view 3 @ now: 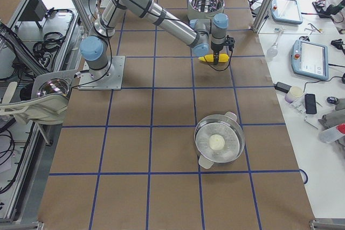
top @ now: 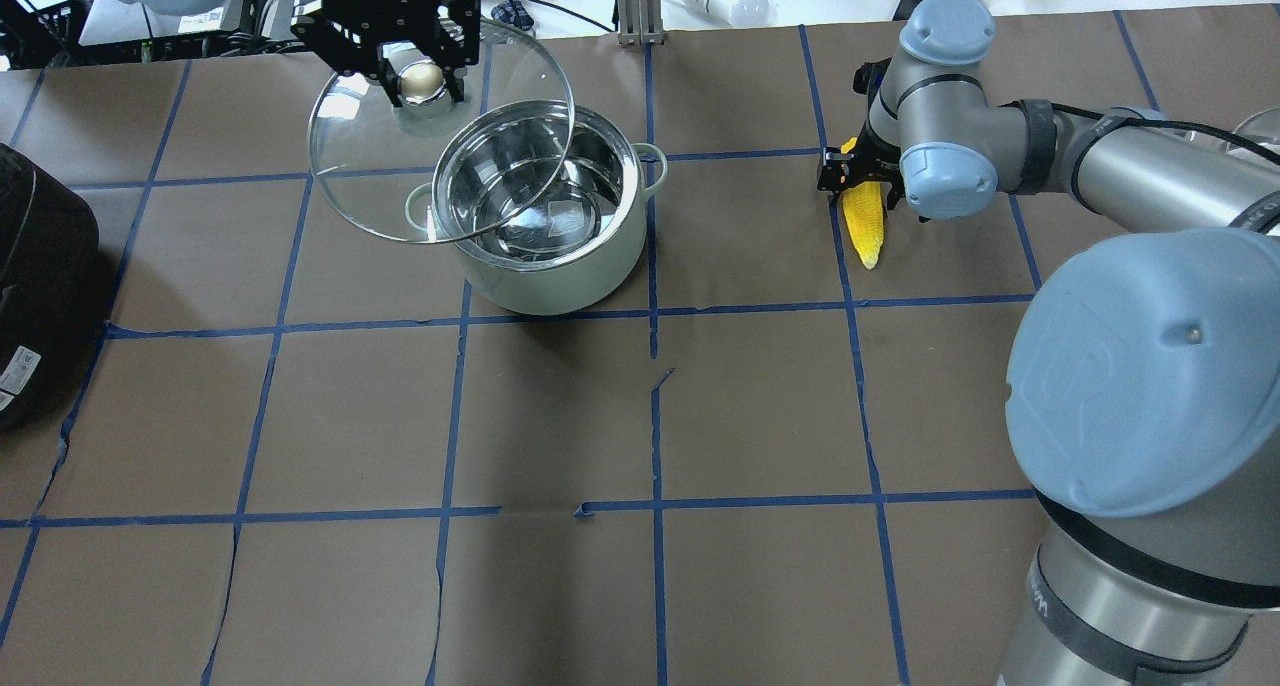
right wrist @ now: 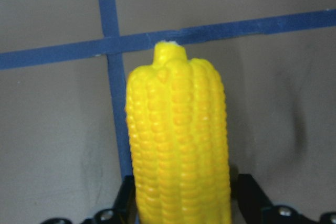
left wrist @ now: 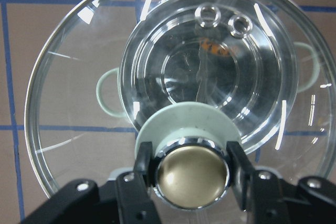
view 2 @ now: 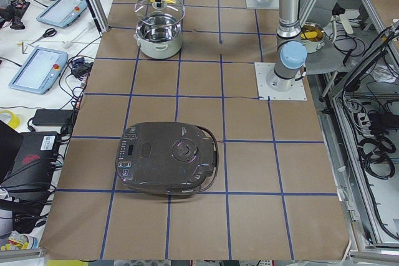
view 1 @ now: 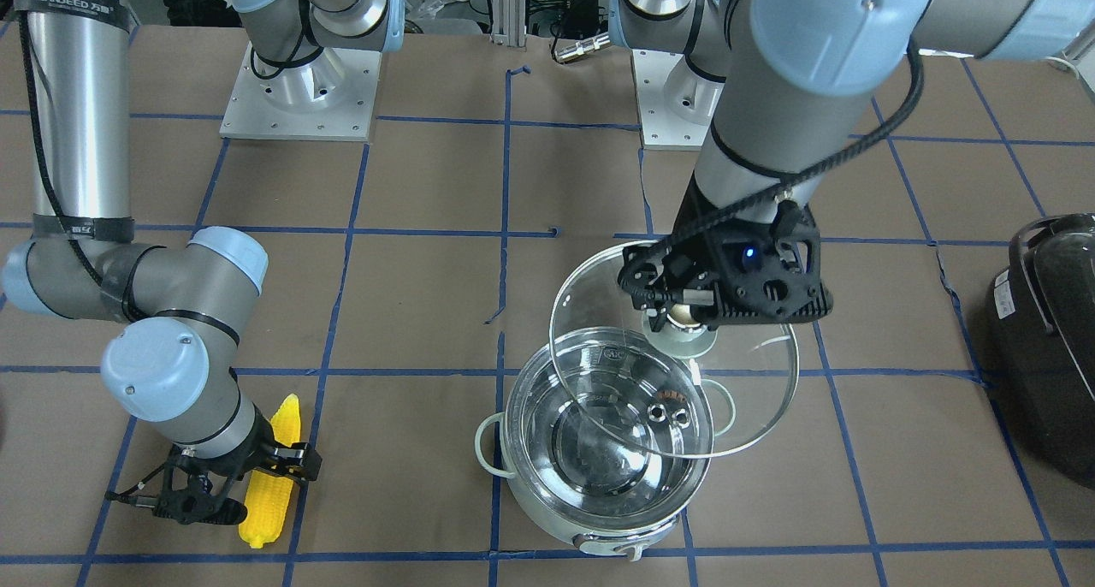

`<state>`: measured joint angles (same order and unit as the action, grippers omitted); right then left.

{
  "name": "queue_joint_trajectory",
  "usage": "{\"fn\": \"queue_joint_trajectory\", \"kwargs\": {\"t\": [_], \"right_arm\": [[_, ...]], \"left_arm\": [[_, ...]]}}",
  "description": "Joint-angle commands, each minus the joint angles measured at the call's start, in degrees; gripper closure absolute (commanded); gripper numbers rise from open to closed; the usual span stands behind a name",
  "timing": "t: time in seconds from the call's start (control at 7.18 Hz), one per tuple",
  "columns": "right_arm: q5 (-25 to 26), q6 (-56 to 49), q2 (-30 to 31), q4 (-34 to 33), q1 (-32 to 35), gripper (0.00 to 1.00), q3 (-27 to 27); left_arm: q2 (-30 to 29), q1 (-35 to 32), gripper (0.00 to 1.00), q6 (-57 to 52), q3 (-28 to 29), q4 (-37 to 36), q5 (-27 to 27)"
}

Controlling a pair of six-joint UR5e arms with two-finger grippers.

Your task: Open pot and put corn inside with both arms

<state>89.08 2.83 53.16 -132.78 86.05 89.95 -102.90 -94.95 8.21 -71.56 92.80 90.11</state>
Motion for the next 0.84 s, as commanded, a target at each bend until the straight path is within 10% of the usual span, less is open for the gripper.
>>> {"fn": "queue_joint_trajectory", "kwargs": {"t": [0.0, 0.7], "right_arm": [[-0.13, 1.12, 1.58, 0.32, 0.0, 1.0, -0.73], [-1.44, 13.3, 7.4, 18.77, 13.4, 1.0, -20.48]], "left_arm": [[3.4, 9.03, 1.0, -10.08, -4.88, 2.83, -0.9], [2.18, 28.59, 1.0, -33.43, -18.82, -12.93, 2.44]]}}
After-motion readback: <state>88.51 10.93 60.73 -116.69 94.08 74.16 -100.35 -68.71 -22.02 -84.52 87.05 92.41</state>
